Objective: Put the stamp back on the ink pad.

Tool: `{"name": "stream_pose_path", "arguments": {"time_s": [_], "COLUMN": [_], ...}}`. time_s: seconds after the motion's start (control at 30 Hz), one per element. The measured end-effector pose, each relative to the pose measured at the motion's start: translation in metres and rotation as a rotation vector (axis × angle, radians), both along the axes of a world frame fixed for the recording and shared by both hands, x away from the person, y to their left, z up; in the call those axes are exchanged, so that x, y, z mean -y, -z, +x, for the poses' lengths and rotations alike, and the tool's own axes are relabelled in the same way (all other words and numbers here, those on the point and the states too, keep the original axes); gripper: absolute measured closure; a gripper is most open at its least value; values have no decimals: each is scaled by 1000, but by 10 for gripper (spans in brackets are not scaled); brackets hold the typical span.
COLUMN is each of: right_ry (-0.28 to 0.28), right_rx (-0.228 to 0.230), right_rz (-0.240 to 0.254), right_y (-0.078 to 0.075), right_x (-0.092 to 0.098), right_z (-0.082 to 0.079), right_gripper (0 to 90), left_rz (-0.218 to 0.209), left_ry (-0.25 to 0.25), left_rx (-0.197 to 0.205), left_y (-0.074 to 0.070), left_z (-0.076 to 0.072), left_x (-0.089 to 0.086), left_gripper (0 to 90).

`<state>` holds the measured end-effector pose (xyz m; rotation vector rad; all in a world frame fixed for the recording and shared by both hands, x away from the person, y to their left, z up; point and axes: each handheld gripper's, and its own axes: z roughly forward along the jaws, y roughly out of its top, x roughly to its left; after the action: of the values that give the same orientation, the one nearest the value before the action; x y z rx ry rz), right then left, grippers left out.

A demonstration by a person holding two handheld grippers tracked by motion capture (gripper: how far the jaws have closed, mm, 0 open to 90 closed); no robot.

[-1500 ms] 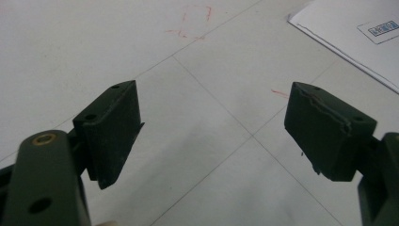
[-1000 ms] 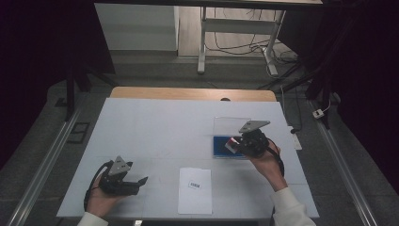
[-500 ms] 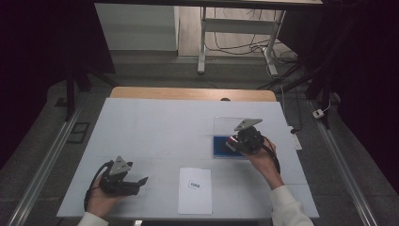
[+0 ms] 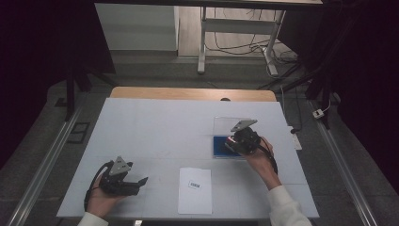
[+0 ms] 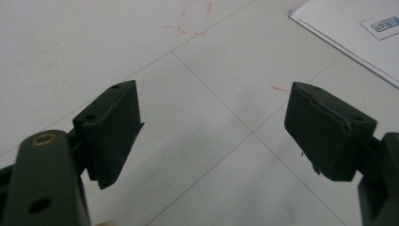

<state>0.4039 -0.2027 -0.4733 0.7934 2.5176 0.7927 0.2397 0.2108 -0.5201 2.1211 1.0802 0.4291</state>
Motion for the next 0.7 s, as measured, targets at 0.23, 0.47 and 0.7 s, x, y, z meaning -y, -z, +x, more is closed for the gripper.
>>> {"name": "stream_pose_path", "arguments": {"time_s": [0.23,0.47,0.7], "right_ry": [2,19,34], "right_rx": [-7,7,33], "right_rz": [26,125,195], "right_y": [0,-7,-14], "right_x": [0,7,16], "right_z": [-1,-3,-9], "right_gripper": [668,518,420], "left_rz": [1,-5,-22], "left_ry": [0,-2,2], "left_rx": [2,1,0], "left_y": [0,0,-1], "left_z": [0,0,2], "left_x": [0,-1,-2], "left_gripper": [192,192,192]}}
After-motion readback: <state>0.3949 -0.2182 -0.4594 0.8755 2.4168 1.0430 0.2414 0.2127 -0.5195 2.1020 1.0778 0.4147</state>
